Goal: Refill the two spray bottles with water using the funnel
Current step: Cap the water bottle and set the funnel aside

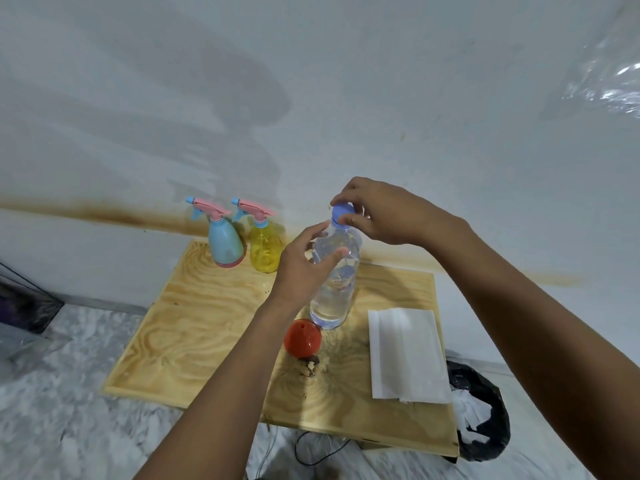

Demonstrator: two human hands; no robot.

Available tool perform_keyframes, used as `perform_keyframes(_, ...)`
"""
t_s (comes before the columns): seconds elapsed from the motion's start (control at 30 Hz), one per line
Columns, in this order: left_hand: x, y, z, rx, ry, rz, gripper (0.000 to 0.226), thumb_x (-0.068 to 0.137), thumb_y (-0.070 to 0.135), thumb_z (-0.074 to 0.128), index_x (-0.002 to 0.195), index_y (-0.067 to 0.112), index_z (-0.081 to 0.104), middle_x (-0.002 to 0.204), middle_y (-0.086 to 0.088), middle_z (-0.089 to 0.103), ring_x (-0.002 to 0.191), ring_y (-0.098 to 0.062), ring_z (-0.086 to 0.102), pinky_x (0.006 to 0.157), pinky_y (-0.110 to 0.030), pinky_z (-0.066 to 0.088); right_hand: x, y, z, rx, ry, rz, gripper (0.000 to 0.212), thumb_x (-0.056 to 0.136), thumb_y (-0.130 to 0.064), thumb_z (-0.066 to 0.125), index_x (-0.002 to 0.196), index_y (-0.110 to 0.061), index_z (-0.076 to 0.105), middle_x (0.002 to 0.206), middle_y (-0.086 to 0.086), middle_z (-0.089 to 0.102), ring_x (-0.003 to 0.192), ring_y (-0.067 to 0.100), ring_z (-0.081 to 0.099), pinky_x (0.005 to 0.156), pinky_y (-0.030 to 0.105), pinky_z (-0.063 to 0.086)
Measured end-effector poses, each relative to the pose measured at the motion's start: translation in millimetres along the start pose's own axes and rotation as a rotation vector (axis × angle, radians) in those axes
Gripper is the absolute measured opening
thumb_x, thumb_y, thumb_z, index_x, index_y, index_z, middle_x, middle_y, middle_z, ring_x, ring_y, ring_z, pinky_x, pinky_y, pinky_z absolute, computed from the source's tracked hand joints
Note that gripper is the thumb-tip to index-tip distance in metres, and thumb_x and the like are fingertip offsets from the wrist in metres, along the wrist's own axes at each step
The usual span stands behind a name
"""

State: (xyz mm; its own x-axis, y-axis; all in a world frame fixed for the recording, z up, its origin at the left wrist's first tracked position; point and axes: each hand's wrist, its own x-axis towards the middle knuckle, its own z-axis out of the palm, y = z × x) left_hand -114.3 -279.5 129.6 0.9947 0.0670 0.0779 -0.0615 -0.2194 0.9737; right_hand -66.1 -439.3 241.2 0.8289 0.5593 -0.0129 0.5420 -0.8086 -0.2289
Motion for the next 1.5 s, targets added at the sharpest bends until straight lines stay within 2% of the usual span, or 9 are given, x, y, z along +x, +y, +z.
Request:
perform_keyframes(0.23, 0.6, 0.3, 0.3, 0.004, -0.010, -0.005, 0.054, 0.082, 0.032, 0.079, 0.131, 0.030, 0.058, 0.122, 0.009, 0.063, 0.103, 0.006, 0.056, 0.071, 0.000, 0.045, 0.3, 3.2, -7.4, -0.083, -0.064, -0.079, 0.037, 0.103, -0.028, 0.047, 0.139, -0.021, 0.054, 0.140, -0.001, 0.050, 0.112, 0.018, 0.057, 0.080, 0.024, 0.034)
perform_keyframes(0.43, 0.0, 0.5, 1.0, 0.010, -0.008, -0.010, 0.055, 0.082, 0.035, 0.079, 0.133, 0.031, 0.058, 0.123, 0.012, 0.063, 0.104, 0.006, 0.055, 0.070, -0.004, 0.045, 2.3, -1.7, -9.4, -0.123, -0.042, -0.008, 0.036, 0.100, -0.037, 0.051, 0.132, -0.023, 0.059, 0.129, -0.001, 0.056, 0.096, 0.018, 0.058, 0.077, 0.029, 0.039)
perform_keyframes(0.57, 1.7, 0.0, 0.2, 0.001, 0.001, -0.008, 0.054, 0.082, 0.033, 0.079, 0.131, 0.028, 0.059, 0.123, 0.010, 0.063, 0.105, 0.005, 0.056, 0.072, -0.004, 0.045, 8.4, -13.4, -3.8, -0.154, -0.008, 0.070, 0.034, 0.099, -0.038, 0.054, 0.126, -0.019, 0.062, 0.122, 0.003, 0.060, 0.101, 0.025, 0.062, 0.078, 0.032, 0.045)
perform_keyframes(0.73, 1.8, -0.6, 1.7, 0.011, -0.013, 0.000, 0.055, 0.082, 0.032, 0.079, 0.133, 0.028, 0.059, 0.124, 0.010, 0.063, 0.105, 0.003, 0.056, 0.071, 0.001, 0.044, 5.6, -9.7, -5.5, -0.032, 0.017, 0.140, 0.036, 0.094, -0.041, 0.062, 0.122, -0.020, 0.065, 0.119, 0.000, 0.065, 0.101, 0.021, 0.063, 0.078, 0.032, 0.048)
perform_keyframes(1.0, 1.3, -1.5, -0.2, 0.011, -0.012, 0.003, 0.052, 0.083, 0.031, 0.079, 0.131, 0.030, 0.058, 0.123, 0.007, 0.063, 0.102, 0.003, 0.056, 0.071, -0.001, 0.045, 0.7, -1.3, -15.5, -0.037, -0.049, -0.074, 0.036, 0.102, -0.024, 0.050, 0.137, -0.023, 0.056, 0.137, -0.004, 0.053, 0.116, 0.017, 0.055, 0.092, 0.030, 0.043)
perform_keyframes(1.17, 1.4, -0.8, 1.7, 0.019, -0.012, 0.004, 0.054, 0.083, 0.033, 0.078, 0.133, 0.030, 0.057, 0.123, 0.010, 0.063, 0.102, 0.004, 0.056, 0.073, -0.007, 0.046, -1.5, -0.6, -9.4, -0.055, -0.073, -0.021, 0.037, 0.102, -0.030, 0.049, 0.138, -0.025, 0.055, 0.134, -0.004, 0.052, 0.113, 0.016, 0.056, 0.089, 0.030, 0.043)
perform_keyframes(1.27, 1.5, -2.5, 1.6, 0.023, -0.012, 0.016, 0.053, 0.083, 0.033, 0.078, 0.133, 0.030, 0.059, 0.122, 0.010, 0.063, 0.105, 0.000, 0.057, 0.075, -0.008, 0.047, 1.9, -2.4, -5.4, -0.034, -0.023, 0.048, 0.034, 0.097, -0.040, 0.057, 0.126, -0.022, 0.062, 0.121, -0.002, 0.056, 0.104, 0.019, 0.059, 0.081, 0.031, 0.045)
perform_keyframes(1.4, 0.3, -2.4, 1.3, 0.020, -0.005, 0.019, 0.051, 0.083, 0.034, 0.078, 0.131, 0.031, 0.060, 0.120, 0.011, 0.064, 0.105, 0.005, 0.056, 0.073, -0.003, 0.046, 6.9, -6.4, 6.2, -0.056, 0.095, 0.210, 0.052, 0.088, -0.063, 0.059, 0.112, -0.016, 0.061, 0.105, -0.001, 0.063, 0.088, 0.018, 0.056, 0.072, 0.030, 0.041)
perform_keyframes(1.5, 1.3, -2.5, 0.5, -0.009, -0.012, 0.027, 0.046, 0.082, 0.032, 0.079, 0.124, 0.038, 0.062, 0.119, 0.010, 0.064, 0.103, 0.002, 0.058, 0.075, -0.003, 0.047, 3.4, -0.1, -0.8, 0.012, 0.006, 0.148, 0.063, 0.086, -0.067, 0.056, 0.134, -0.027, 0.052, 0.125, -0.012, 0.057, 0.104, 0.010, 0.056, 0.085, 0.029, 0.041)
